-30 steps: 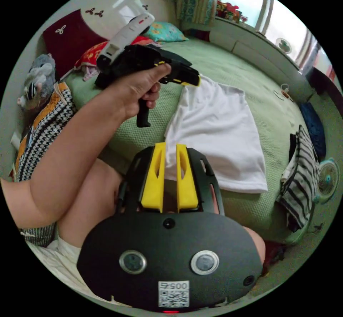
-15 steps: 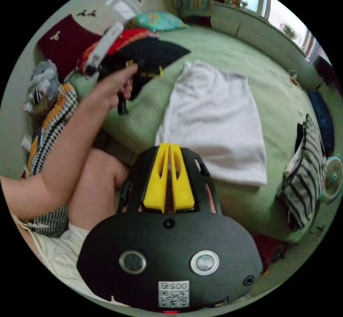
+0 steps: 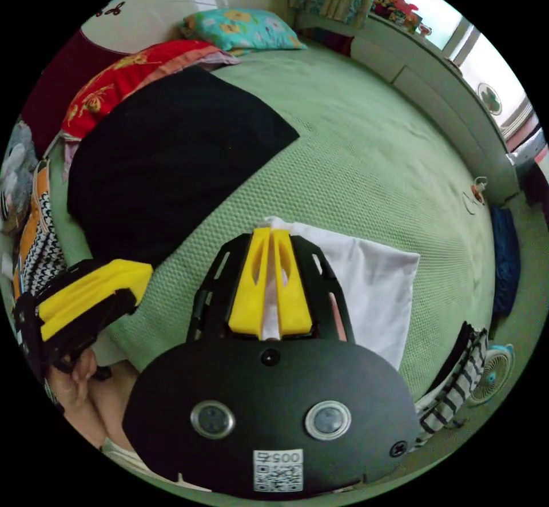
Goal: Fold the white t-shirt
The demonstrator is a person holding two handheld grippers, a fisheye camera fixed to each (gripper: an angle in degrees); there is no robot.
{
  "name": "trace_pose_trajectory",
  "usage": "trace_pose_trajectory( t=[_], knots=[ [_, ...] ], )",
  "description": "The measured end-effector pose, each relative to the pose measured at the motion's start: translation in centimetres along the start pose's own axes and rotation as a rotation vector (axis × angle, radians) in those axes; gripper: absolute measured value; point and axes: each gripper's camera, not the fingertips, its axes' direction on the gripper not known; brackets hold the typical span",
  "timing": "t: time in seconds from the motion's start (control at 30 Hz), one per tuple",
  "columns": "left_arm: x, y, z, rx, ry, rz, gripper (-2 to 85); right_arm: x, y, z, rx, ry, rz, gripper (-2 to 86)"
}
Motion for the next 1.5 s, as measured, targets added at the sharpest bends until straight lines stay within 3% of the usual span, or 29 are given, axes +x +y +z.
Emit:
trace_pose_trajectory(
  t=[0.2,0.33,0.5,0.7,0.93,1.23,1.3,1.5],
  knots=[
    [1.3,1.9,-0.4,0.002,0.018,0.021,-0.6,0.0,0.4,-3.3,0.152,-0.070,0.010,-1.5],
    [2.0,3.3,-0.4,-0.006,0.037,0.018,-0.4,-0.3,-0.6,2.0,-0.069,-0.041,-0.007,-0.4],
    [3.5,5.7,-1.1,0.028,0.017,0.037,0.9,2.6,2.8,-5.2,0.178,-0.320,-0.003,5.7],
    [5.6,8.7,-0.9,0.015,-0.003,0.059,3.9,3.3,16.2,-14.0,0.312,-0.214,-0.099,8.9],
    [10.8,13.5,-0.6,-0.017,-0.096,0.141,3.8,-1.2,32.6,-12.2,0.231,-0.158,-0.052,8.5],
    [15.8,21.3,-2.9,-0.085,-0.148,0.151,4.2,-7.1,34.7,-6.7,0.134,0.158,-0.105,4.2],
    [16.6,22.8,-3.5,-0.089,-0.158,0.154,4.3,-6.6,35.1,-7.4,0.155,0.172,-0.073,0.1],
    [18.7,25.7,-4.1,-0.052,-0.149,0.151,5.2,-4.8,38.2,-10.8,0.214,0.103,-0.037,-0.7]
  ],
)
